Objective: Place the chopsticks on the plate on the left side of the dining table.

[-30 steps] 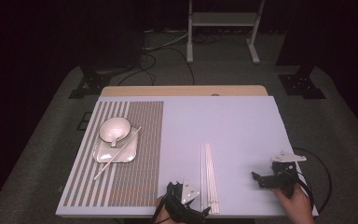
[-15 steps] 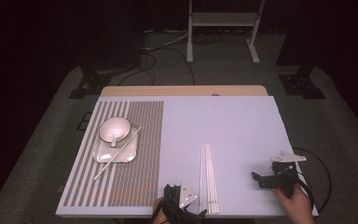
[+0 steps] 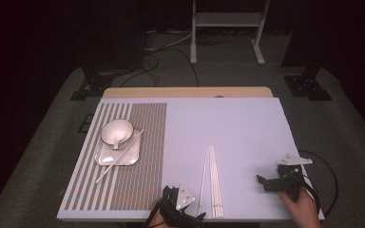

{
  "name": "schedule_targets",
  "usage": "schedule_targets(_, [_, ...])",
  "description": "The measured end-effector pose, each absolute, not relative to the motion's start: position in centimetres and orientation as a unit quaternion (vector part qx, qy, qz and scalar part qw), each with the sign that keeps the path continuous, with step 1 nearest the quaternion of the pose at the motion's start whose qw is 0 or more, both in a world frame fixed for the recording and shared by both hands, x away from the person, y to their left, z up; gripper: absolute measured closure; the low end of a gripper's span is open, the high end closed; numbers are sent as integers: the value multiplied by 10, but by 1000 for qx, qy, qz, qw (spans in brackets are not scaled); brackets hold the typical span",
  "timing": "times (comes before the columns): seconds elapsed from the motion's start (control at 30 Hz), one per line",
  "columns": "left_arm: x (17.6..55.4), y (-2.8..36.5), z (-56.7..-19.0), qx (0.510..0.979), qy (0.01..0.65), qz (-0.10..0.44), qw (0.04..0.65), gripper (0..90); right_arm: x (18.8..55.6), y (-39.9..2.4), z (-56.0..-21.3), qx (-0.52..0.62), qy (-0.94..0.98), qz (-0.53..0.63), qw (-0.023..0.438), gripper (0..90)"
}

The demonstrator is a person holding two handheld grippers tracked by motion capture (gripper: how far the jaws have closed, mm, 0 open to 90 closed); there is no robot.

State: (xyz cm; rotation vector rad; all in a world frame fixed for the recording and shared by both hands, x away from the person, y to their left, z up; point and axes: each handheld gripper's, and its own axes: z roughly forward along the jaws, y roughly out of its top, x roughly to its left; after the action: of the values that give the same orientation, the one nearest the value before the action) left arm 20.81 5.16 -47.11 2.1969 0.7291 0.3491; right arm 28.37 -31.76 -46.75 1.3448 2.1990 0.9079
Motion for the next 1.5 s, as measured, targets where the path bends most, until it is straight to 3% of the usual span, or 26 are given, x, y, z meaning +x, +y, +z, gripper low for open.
schedule_targets(1.5, [215, 109, -471, 854, 305, 158, 391, 0, 284, -318, -468, 482, 788, 325, 203, 0])
